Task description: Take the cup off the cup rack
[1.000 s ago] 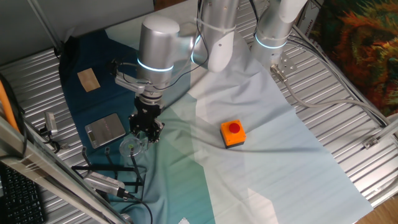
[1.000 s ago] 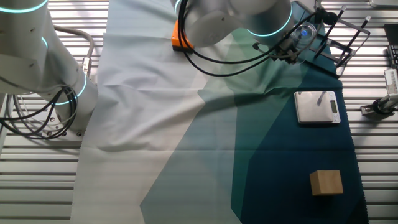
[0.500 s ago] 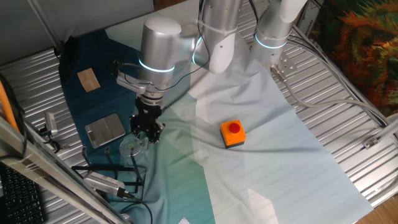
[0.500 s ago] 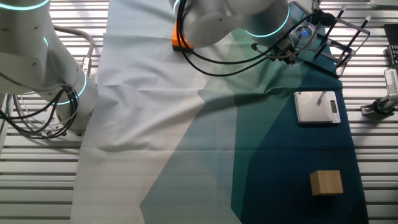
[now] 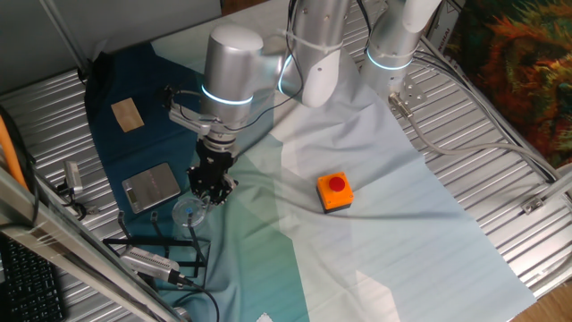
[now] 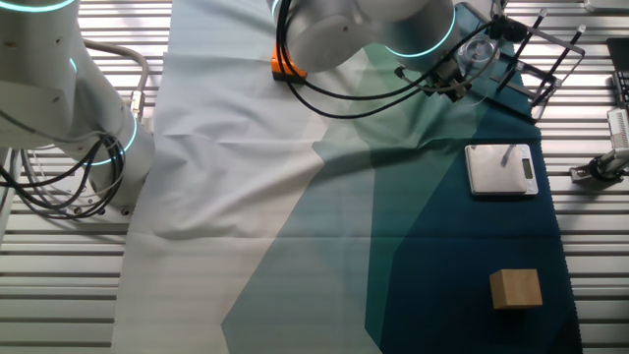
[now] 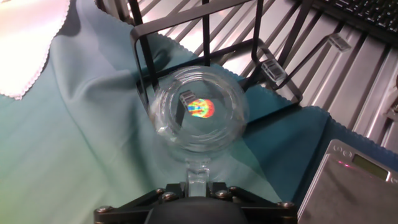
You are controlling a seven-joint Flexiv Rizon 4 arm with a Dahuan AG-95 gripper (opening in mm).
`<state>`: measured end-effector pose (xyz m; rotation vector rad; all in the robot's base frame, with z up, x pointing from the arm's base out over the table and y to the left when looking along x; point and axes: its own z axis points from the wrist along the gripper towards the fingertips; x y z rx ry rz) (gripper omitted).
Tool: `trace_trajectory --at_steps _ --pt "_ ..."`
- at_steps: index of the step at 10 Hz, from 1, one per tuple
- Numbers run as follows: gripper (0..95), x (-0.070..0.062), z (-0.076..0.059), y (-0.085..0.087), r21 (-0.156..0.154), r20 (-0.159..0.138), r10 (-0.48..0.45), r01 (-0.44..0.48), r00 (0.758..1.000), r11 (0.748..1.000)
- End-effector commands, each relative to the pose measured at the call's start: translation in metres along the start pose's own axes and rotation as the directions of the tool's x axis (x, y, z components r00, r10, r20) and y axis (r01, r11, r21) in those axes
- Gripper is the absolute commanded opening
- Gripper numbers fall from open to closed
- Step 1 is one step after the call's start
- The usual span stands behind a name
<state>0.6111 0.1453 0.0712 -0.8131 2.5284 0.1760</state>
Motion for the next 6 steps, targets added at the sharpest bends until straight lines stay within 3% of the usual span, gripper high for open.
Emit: trace_trajectory --at_steps 1,6 --pt "0.0 -0.0010 0.0005 -0.0005 -0.003 0.000 0.005 -0.005 1.000 1.000" --pt "0.0 -0.0080 -0.0016 0.0007 -0.003 -0.002 0.011 -0.011 1.000 1.000"
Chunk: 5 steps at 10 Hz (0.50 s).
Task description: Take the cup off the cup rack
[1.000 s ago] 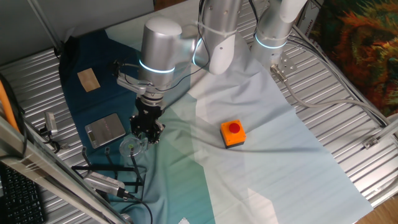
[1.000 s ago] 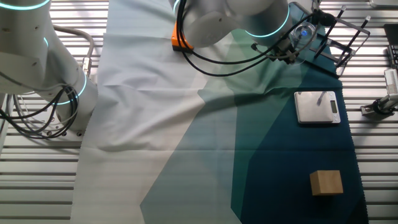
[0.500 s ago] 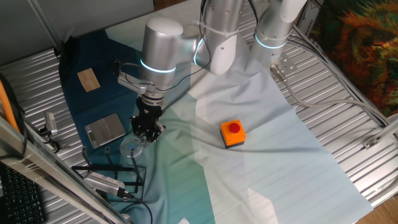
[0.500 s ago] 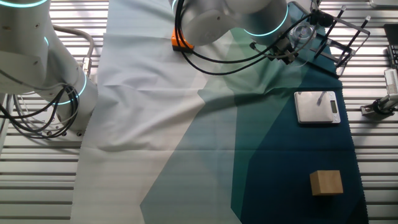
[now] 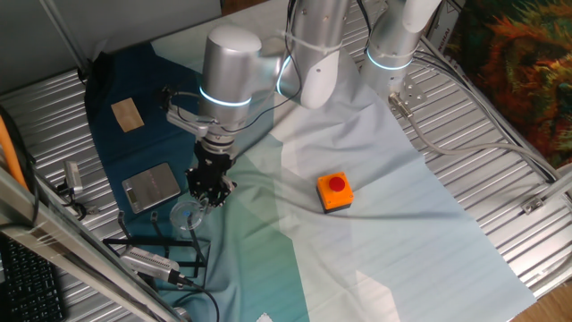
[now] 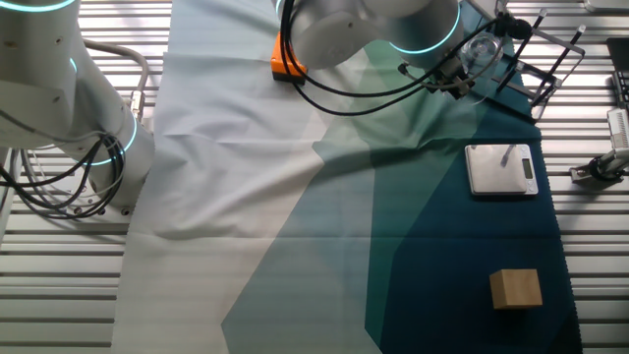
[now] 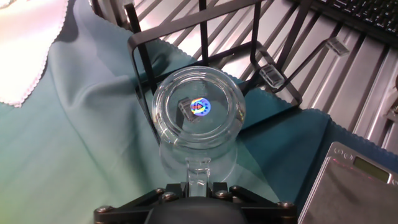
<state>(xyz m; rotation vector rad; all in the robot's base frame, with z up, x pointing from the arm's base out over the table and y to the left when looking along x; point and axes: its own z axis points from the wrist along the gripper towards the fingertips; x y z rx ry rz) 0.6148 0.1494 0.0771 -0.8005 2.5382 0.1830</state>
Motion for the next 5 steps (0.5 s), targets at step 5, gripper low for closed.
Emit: trace_trajectory --at_steps 5 --pt "0.0 -0.0042 -0.0013 0.0002 -0.001 0.005 0.004 -0.004 1.000 1.000"
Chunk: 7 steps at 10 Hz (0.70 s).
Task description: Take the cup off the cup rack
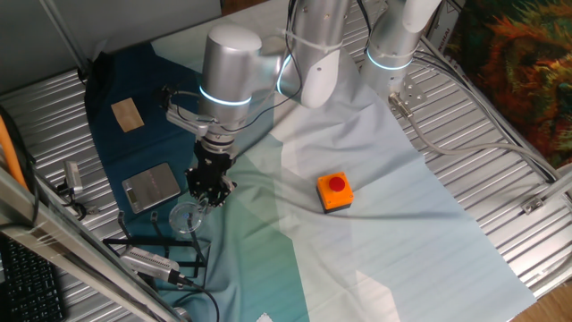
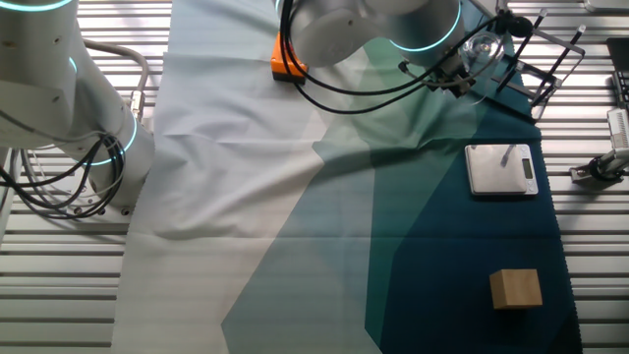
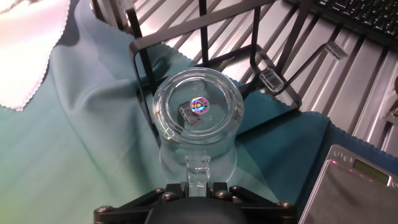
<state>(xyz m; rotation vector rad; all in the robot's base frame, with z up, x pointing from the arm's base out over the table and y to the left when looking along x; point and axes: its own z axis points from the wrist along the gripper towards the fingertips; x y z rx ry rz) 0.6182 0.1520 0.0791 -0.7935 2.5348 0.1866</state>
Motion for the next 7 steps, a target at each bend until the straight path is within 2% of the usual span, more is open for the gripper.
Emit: trace_trajectory --at_steps 1,4,7 --pt "0.0 0.0003 -0.0018 0.0001 0.000 -0.002 0.000 0.000 1.000 1.000" --pt "0.0 -0.0020 -0.0036 0.0005 0.001 -0.002 0.004 -0.004 1.000 1.000" --pt "0.0 -0.0079 -0.0113 0.0012 0.002 -0.009 0.010 -0.010 1.000 1.000"
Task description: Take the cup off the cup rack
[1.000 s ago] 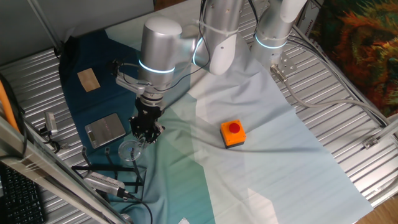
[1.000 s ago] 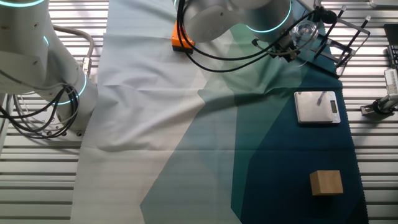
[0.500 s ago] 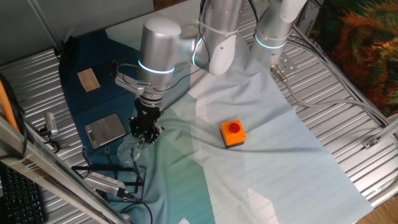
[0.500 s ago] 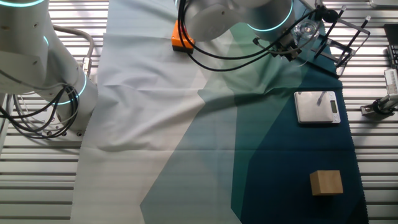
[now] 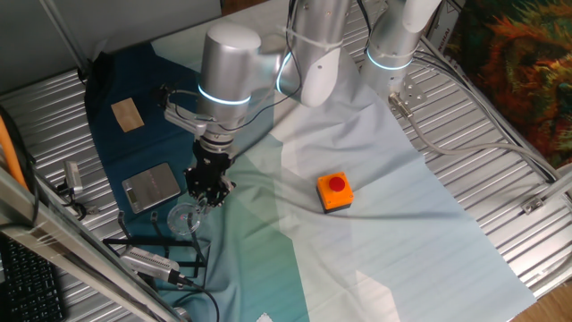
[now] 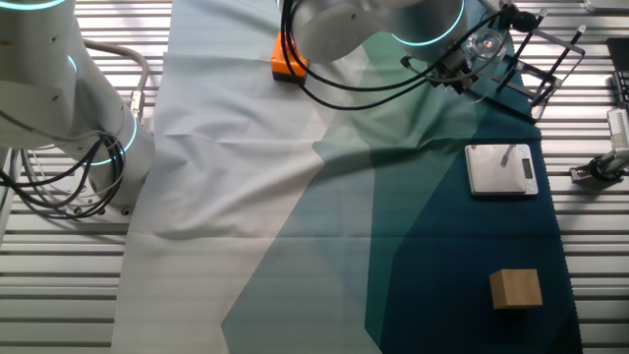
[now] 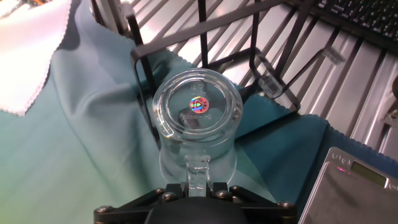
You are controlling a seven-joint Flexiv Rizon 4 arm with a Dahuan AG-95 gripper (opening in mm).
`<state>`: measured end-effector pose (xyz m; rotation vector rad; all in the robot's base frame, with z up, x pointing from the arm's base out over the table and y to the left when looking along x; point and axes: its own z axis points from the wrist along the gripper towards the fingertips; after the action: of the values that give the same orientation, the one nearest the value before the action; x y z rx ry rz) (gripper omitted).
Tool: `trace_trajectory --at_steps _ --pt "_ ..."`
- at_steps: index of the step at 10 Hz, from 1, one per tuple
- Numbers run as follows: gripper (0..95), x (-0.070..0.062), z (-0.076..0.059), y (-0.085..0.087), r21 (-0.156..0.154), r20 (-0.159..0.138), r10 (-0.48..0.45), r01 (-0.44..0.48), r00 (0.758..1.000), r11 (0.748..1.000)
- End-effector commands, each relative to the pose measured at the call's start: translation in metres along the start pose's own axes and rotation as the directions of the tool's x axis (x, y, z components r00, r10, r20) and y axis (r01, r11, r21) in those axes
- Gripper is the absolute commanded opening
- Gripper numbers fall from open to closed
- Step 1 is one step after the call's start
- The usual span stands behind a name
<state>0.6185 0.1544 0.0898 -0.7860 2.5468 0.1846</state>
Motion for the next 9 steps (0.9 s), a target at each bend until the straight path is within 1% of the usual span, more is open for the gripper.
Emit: trace_trajectory --at_steps 1,3,5,6,9 --pt "0.0 -0.002 -0.004 0.000 0.001 0.001 0.004 -0.004 1.000 1.000" --pt "0.0 -0.004 -0.006 0.000 0.000 -0.001 0.006 -0.006 1.000 1.000" --pt "0.0 -0.010 -0.015 0.001 -0.001 -0.006 0.014 -0.014 1.000 1.000" --pt "0.0 -0.013 -0.021 0.002 0.001 -0.019 0.016 -0.016 1.000 1.000" --pt "0.0 -0.022 -0.037 0.002 -0.005 -0.032 0.028 -0.029 0.999 1.000"
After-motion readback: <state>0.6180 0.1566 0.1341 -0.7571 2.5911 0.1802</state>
